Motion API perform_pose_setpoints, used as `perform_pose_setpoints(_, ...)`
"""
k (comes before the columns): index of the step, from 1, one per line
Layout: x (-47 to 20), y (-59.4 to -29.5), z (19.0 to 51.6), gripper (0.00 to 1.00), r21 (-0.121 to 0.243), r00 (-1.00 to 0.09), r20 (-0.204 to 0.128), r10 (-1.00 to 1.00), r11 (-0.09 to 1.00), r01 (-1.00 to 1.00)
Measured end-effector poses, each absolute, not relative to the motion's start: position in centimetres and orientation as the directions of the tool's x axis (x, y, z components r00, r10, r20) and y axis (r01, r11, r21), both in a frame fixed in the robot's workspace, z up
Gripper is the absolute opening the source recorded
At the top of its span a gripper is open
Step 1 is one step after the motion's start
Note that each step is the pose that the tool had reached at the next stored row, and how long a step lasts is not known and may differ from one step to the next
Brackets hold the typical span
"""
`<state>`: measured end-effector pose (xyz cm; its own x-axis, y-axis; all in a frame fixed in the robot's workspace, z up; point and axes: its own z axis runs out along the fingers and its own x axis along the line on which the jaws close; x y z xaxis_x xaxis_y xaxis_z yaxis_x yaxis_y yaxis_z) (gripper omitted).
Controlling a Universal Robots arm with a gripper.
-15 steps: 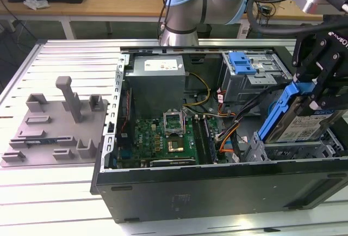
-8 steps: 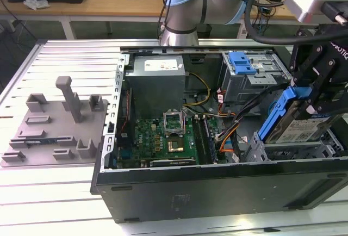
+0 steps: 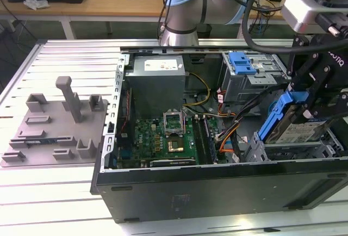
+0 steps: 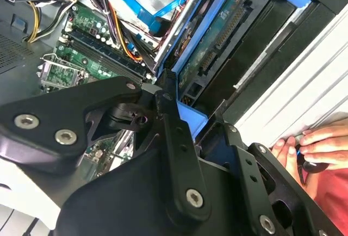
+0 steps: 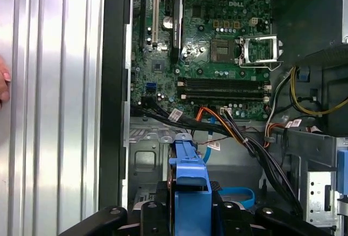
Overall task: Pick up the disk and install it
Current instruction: 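Insert the disk into the insertion slot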
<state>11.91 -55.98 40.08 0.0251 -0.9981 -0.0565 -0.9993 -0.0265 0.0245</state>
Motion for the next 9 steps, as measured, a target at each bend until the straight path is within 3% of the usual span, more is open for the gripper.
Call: perform_pose_setpoints(9, 11.91, -55.98, 39.13, 0.37, 0.025, 0.025, -0.056, -0.998, -0.026, -0.999)
